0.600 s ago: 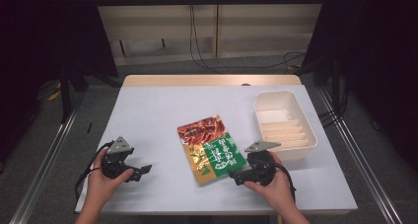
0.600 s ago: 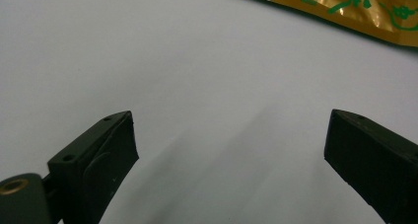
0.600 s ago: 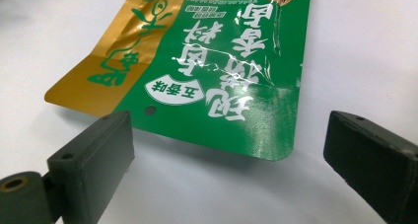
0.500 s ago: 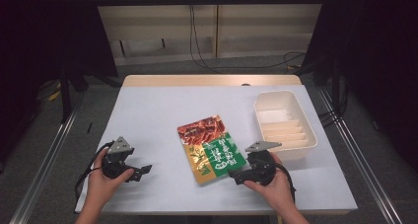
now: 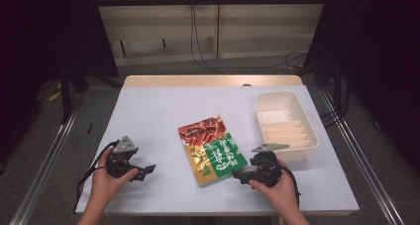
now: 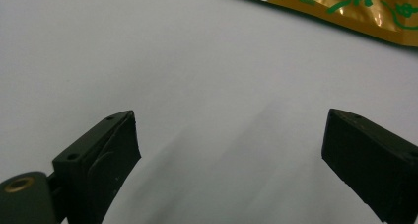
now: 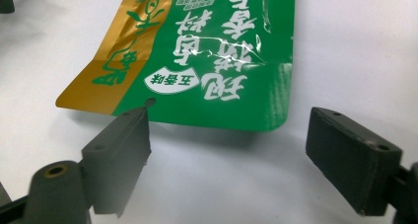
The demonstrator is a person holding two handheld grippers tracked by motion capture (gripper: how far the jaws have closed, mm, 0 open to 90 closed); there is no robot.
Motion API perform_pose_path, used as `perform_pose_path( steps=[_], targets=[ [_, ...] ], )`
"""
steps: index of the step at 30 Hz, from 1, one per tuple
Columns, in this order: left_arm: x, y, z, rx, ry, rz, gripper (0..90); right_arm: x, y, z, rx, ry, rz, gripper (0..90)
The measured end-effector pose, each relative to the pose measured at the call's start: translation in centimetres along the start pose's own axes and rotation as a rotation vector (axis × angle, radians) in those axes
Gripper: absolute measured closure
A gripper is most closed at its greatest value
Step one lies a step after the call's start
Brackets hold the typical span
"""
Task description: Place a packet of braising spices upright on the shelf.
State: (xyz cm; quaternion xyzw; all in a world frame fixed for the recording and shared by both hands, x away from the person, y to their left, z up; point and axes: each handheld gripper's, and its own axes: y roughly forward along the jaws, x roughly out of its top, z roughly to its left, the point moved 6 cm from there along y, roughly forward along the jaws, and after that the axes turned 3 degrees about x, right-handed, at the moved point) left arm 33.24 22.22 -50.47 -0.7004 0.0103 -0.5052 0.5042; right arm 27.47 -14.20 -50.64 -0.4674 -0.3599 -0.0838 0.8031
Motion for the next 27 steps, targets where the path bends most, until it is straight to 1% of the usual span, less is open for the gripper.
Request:
perform_pose_path(
  steps=[1, 2, 3, 5, 6, 7, 8, 9, 10, 11, 12, 13, 14, 15, 16, 18, 19, 21, 22, 23, 24, 25, 27],
  targets=[
    [0.0, 0.0, 0.1, 0.001, -0.002, 0.003, 7.4, -0.1, 0.0, 0.0, -0.008, 0.019, 0.008, 17.7],
    [0.0, 0.1, 0.0, 0.0, -0.018, -0.006, 7.4, -0.2, -0.1, -0.1, -0.012, 0.024, 0.009, 17.7],
    [0.0, 0.1, 0.0, 0.001, -0.012, -0.004, 7.4, -0.3, -0.1, -0.1, -0.009, 0.03, 0.016, 18.4],
    [0.1, 0.1, 0.0, 0.001, -0.011, 0.0, 7.5, -0.5, -0.1, -0.2, -0.013, 0.025, 0.021, 19.6],
    [0.0, 0.0, 0.2, 0.013, 0.002, 0.008, 7.5, -0.6, -0.1, -0.2, -0.007, 0.035, 0.028, 21.0],
    [0.0, 0.0, 0.2, 0.013, 0.002, 0.008, 7.5, -0.6, -0.1, -0.2, -0.007, 0.035, 0.028, 21.0],
    [0.0, 0.0, 0.1, 0.012, -0.008, 0.005, 7.5, -0.6, 0.0, -0.1, 0.0, 0.036, 0.03, 24.2],
    [0.0, 0.0, 0.1, 0.012, -0.008, 0.005, 7.6, -0.6, 0.0, -0.1, 0.0, 0.036, 0.03, 24.2],
    [0.0, -0.1, 0.1, 0.014, -0.009, 0.006, 7.5, -0.5, 0.3, 0.2, 0.016, 0.022, 0.032, 26.7],
    [-0.1, -0.2, 0.1, 0.014, 0.0, 0.011, 7.5, -0.5, 0.5, 0.4, 0.023, 0.024, 0.033, 27.2],
    [-0.1, -0.1, 0.1, 0.013, 0.0, 0.006, 7.5, -0.4, 0.6, 0.6, 0.033, 0.014, 0.032, 28.2],
    [-0.1, -0.1, 0.1, 0.013, 0.0, 0.006, 7.5, -0.4, 0.6, 0.6, 0.033, 0.014, 0.032, 28.2],
    [-0.1, -0.1, 0.0, 0.019, -0.009, -0.003, 7.5, -0.3, 0.7, 0.8, 0.041, 0.012, 0.031, 29.9],
    [-0.1, -0.1, 0.1, 0.022, -0.004, 0.0, 7.5, -0.2, 0.8, 1.0, 0.05, 0.013, 0.029, 31.0],
    [-0.2, -0.2, 0.1, 0.026, 0.009, 0.018, 7.6, 0.1, 1.0, 1.2, 0.06, 0.011, 0.023, 33.0],
    [-0.2, -0.1, 0.1, 0.023, 0.005, 0.02, 7.6, 0.2, 1.1, 1.3, 0.067, 0.012, 0.016, 33.1],
    [-0.2, -0.1, 0.0, 0.024, 0.004, 0.021, 7.8, 0.4, 1.1, 1.5, 0.073, 0.028, 0.012, 33.1],
    [-0.3, 0.0, 0.0, 0.024, 0.004, 0.024, 7.9, 0.6, 1.2, 1.6, 0.075, 0.028, 0.001, 32.7],
    [-0.3, 0.0, 0.0, 0.025, 0.009, 0.022, 7.9, 0.8, 1.2, 1.7, 0.078, 0.047, -0.014, 32.6],
    [-0.3, 0.0, 0.0, 0.03, 0.014, 0.024, 7.9, 0.8, 1.2, 1.7, 0.078, 0.047, -0.014, 32.6],
    [-0.4, 0.0, 0.0, 0.029, 0.015, 0.031, 7.9, 1.0, 1.3, 1.7, 0.079, 0.063, -0.019, 30.8],
    [-0.4, 0.0, 0.1, 0.03, 0.022, 0.038, 7.9, 1.0, 1.3, 1.7, 0.079, 0.063, -0.019, 30.8],
    [-0.4, 0.0, 0.1, 0.034, 0.024, 0.041, 8.0, 1.0, 1.5, 1.7, 0.083, 0.084, -0.019, 28.6]
  ],
)
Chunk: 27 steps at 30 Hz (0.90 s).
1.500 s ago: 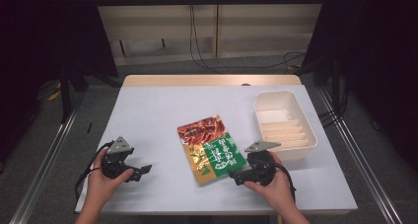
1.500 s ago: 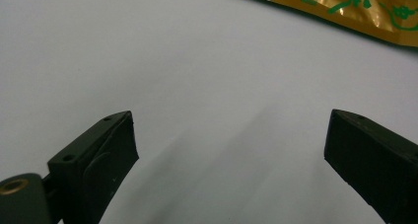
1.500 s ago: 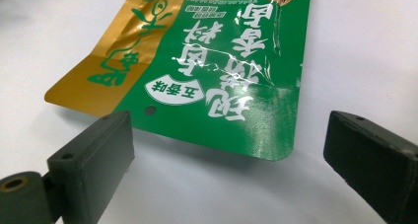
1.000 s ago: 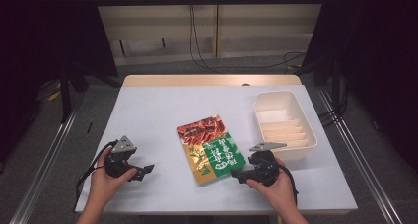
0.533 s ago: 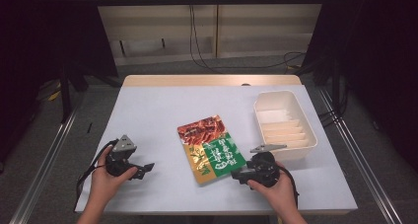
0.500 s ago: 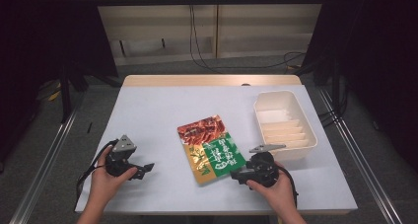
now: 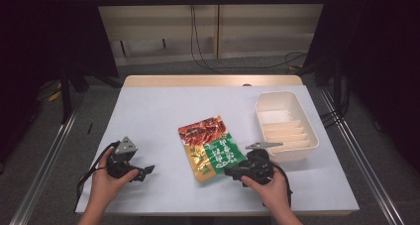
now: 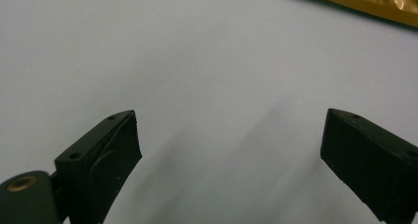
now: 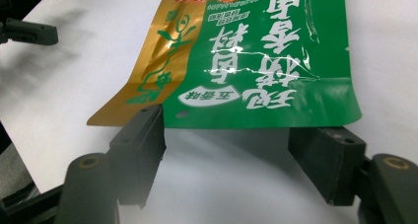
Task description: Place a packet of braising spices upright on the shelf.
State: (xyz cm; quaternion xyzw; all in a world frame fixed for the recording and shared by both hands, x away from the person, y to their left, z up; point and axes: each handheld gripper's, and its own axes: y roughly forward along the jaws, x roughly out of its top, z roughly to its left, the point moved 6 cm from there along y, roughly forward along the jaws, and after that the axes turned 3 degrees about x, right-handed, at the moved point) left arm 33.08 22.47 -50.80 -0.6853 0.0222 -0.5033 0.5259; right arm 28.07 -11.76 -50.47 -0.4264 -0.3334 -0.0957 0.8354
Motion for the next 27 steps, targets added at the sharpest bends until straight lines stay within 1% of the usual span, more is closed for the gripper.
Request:
perform_pose_path(
  steps=[2, 4, 5, 6, 7, 11, 12, 17, 18, 19, 20, 22, 23, 24, 25, 26, 27],
  targets=[
    [0.02, 0.12, -0.12, -0.001, -0.008, -0.005, 8.0, 0.04, 0.21, -0.05, 0.005, 0.017, 0.0, 24.0],
    [-0.05, 0.13, -0.08, 0.002, 0.006, 0.009, 8.0, 0.08, 0.33, -0.06, 0.005, 0.03, 0.004, 20.8],
    [-0.02, 0.23, -0.19, 0.004, -0.011, 0.001, 8.2, 0.09, 0.37, -0.07, 0.005, 0.03, 0.008, 20.4],
    [-0.02, 0.25, -0.14, 0.009, -0.005, 0.002, 8.2, 0.1, 0.39, -0.09, 0.0, 0.026, 0.008, 19.1],
    [-0.1, 0.19, 0.05, 0.009, 0.023, 0.017, 8.2, 0.15, 0.41, -0.12, -0.001, 0.034, 0.005, 16.9],
    [-0.11, 0.22, 0.02, 0.008, 0.021, 0.017, 8.2, 0.21, 0.5, -0.27, -0.009, 0.044, 0.004, 15.3],
    [-0.12, 0.24, -0.05, 0.005, 0.014, 0.017, 8.2, 0.23, 0.55, -0.34, -0.01, 0.045, 0.004, 15.3],
    [-0.14, 0.3, -0.1, 0.006, 0.01, 0.018, 8.3, 0.39, 0.74, -0.5, -0.019, 0.058, 0.01, 15.4],
    [-0.13, 0.35, -0.15, 0.005, 0.005, 0.015, 8.3, 0.43, 0.8, -0.53, -0.022, 0.068, 0.011, 15.9],
    [-0.14, 0.34, -0.16, 0.009, 0.003, 0.018, 8.3, 0.51, 0.9, -0.6, -0.017, 0.073, 0.007, 17.2],
    [-0.17, 0.31, -0.12, 0.008, 0.012, 0.025, 8.4, 0.54, 0.93, -0.65, -0.019, 0.07, 0.005, 18.3],
    [-0.17, 0.31, -0.16, 0.007, 0.011, 0.023, 8.7, 0.53, 0.93, -0.65, -0.022, 0.073, 0.011, 19.4],
    [-0.19, 0.24, -0.05, 0.009, 0.019, 0.025, 8.7, 0.57, 0.98, -0.59, -0.016, 0.08, 0.013, 23.8],
    [-0.19, 0.24, -0.05, 0.009, 0.019, 0.025, 8.8, 0.57, 0.98, -0.59, -0.016, 0.08, 0.013, 23.8],
    [-0.17, 0.21, 0.03, 0.017, 0.02, 0.021, 8.8, 0.54, 1.0, -0.56, -0.012, 0.08, 0.018, 26.4],
    [-0.17, 0.21, 0.03, 0.017, 0.02, 0.021, 8.8, 0.54, 1.0, -0.56, -0.012, 0.08, 0.018, 26.4],
    [-0.18, 0.22, 0.02, 0.019, 0.02, 0.021, 8.8, 0.53, 1.02, -0.57, -0.017, 0.082, 0.013, 28.6]
  ],
)
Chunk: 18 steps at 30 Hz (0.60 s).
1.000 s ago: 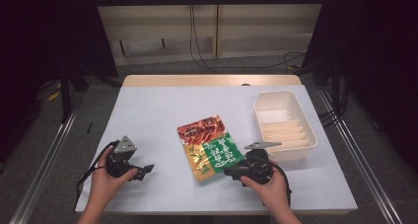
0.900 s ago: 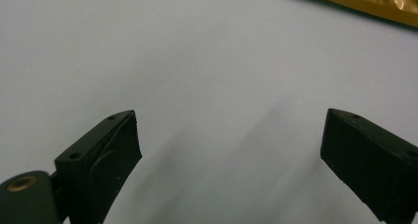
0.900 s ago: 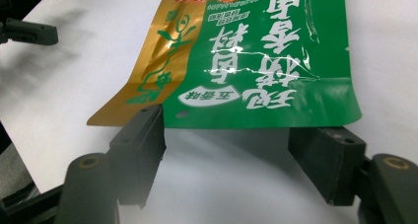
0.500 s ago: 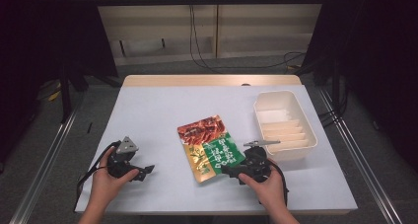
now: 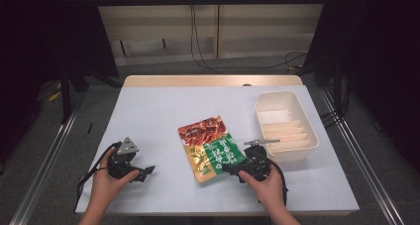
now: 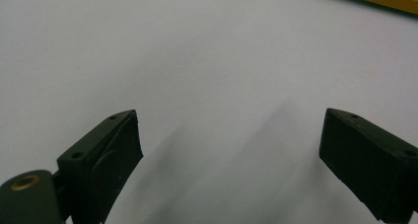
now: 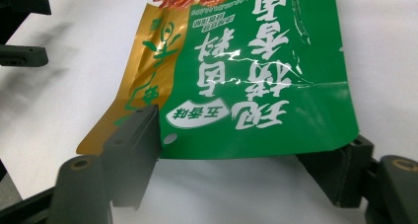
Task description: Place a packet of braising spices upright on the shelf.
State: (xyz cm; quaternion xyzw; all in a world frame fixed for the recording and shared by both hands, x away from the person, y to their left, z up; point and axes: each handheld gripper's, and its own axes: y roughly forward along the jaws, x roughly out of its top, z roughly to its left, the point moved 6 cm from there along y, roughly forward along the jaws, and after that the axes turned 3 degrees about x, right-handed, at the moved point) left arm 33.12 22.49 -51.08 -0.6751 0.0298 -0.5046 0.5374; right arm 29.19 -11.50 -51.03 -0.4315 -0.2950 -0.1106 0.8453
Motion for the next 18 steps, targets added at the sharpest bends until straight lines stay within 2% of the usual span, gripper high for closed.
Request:
perform_pose_path(
  steps=[6, 9, 10, 13, 14, 16, 18],
  targets=[
    [-0.07, 0.04, -0.13, -0.007, 0.003, 0.012, 8.8, 0.09, 0.12, 0.08, -0.032, -0.016, 0.001, 33.0],
    [-0.08, -0.02, -0.08, -0.005, 0.003, 0.013, 8.8, 0.14, 0.15, 0.05, -0.048, -0.003, 0.003, 37.6],
    [0.05, 0.1, -0.2, -0.005, -0.022, -0.015, 8.8, 0.08, 0.11, 0.04, -0.054, 0.005, 0.01, 38.4],
    [0.03, 0.07, -0.17, -0.001, -0.022, -0.013, 8.8, 0.08, 0.05, -0.04, -0.061, 0.014, 0.005, 40.7],
    [-0.02, -0.02, -0.07, 0.0, -0.007, -0.003, 8.8, 0.15, 0.06, -0.09, -0.069, 0.004, -0.002, 41.0],
    [0.0, -0.01, -0.08, 0.001, -0.008, -0.007, 8.8, 0.28, 0.0, 0.07, -0.071, -0.002, -0.013, 41.2],
    [-0.03, -0.03, -0.07, 0.004, -0.005, -0.001, 8.8, 0.33, -0.12, 0.19, -0.076, 0.014, -0.011, 43.1]
  ],
)
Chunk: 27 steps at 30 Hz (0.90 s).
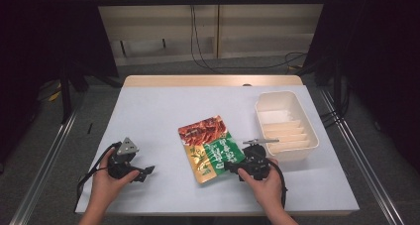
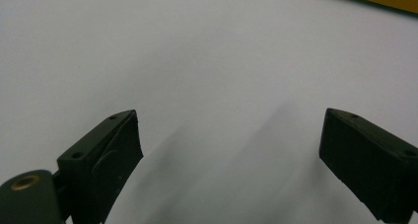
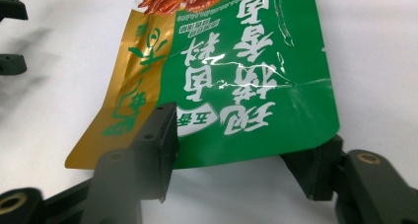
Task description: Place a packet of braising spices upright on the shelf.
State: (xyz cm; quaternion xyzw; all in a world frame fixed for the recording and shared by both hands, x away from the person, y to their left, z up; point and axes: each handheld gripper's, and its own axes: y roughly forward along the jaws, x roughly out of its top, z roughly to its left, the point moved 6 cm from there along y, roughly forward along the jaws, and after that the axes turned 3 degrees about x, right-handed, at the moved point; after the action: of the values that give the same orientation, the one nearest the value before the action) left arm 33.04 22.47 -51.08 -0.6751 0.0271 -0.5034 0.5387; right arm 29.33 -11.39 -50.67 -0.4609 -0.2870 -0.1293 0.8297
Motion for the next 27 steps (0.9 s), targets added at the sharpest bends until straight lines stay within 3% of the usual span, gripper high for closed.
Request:
perform_pose_path(
  steps=[7, 10, 13, 18, 26, 27],
  targets=[
    [0.04, 0.1, -0.12, -0.006, -0.014, -0.005, 8.8, 0.07, 0.06, 0.03, -0.027, 0.008, 0.005, 44.5],
    [-0.02, 0.0, 0.06, -0.005, 0.012, 0.011, 8.8, 0.14, 0.02, 0.01, -0.038, 0.019, -0.001, 48.1],
    [-0.03, 0.0, 0.11, 0.001, 0.013, 0.012, 8.8, 0.36, -0.31, 0.09, -0.034, 0.045, -0.03, 59.6],
    [0.03, 0.04, 0.06, 0.001, 0.005, 0.0, 9.0, 0.84, -0.68, 0.06, -0.03, 0.091, -0.043, 69.0],
    [-0.03, 0.03, 0.12, 0.0, 0.019, 0.013, 9.0, 0.92, -0.54, 0.18, -0.023, 0.125, -0.038, 70.0],
    [0.0, 0.17, -0.02, -0.001, 0.0, 0.001, 9.1, 0.87, -0.5, 0.14, -0.02, 0.127, -0.036, 70.0]
  ],
)
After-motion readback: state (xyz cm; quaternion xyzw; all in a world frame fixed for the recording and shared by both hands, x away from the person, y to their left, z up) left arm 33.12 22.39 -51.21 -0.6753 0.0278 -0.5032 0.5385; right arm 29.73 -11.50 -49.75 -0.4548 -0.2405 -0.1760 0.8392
